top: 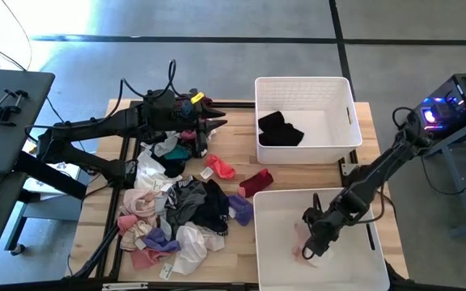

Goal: Sort clothes
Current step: Put the white sock into the bottom bin, then put the red sock into the top bin

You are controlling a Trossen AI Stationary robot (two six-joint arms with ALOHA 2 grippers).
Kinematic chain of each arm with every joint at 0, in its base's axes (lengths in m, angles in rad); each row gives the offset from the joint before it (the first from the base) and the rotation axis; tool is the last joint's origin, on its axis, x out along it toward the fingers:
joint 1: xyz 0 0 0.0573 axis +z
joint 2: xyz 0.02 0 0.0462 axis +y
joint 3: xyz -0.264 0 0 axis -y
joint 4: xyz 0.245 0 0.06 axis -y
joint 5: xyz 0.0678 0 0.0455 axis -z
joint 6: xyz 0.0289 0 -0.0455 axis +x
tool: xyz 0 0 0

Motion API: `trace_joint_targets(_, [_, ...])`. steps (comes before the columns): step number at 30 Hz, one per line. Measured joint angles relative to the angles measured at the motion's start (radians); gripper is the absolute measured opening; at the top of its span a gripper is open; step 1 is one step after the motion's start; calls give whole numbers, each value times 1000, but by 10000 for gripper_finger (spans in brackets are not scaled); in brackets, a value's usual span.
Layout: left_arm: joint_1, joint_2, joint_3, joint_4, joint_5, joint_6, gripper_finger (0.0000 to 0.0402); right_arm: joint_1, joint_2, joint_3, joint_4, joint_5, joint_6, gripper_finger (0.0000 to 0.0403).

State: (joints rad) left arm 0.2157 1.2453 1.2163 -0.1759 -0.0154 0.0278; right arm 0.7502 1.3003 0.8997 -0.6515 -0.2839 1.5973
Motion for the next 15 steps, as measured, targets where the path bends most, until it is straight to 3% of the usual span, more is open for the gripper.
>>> trace_joint_targets(6, [0, 0, 0, 1, 0, 0, 99, 0, 0, 232, -228, 67, -1, 163])
trace_joint_targets(15, [0, 0, 0, 8, 0, 1, 99, 0, 0, 577, -533, 410, -59, 162])
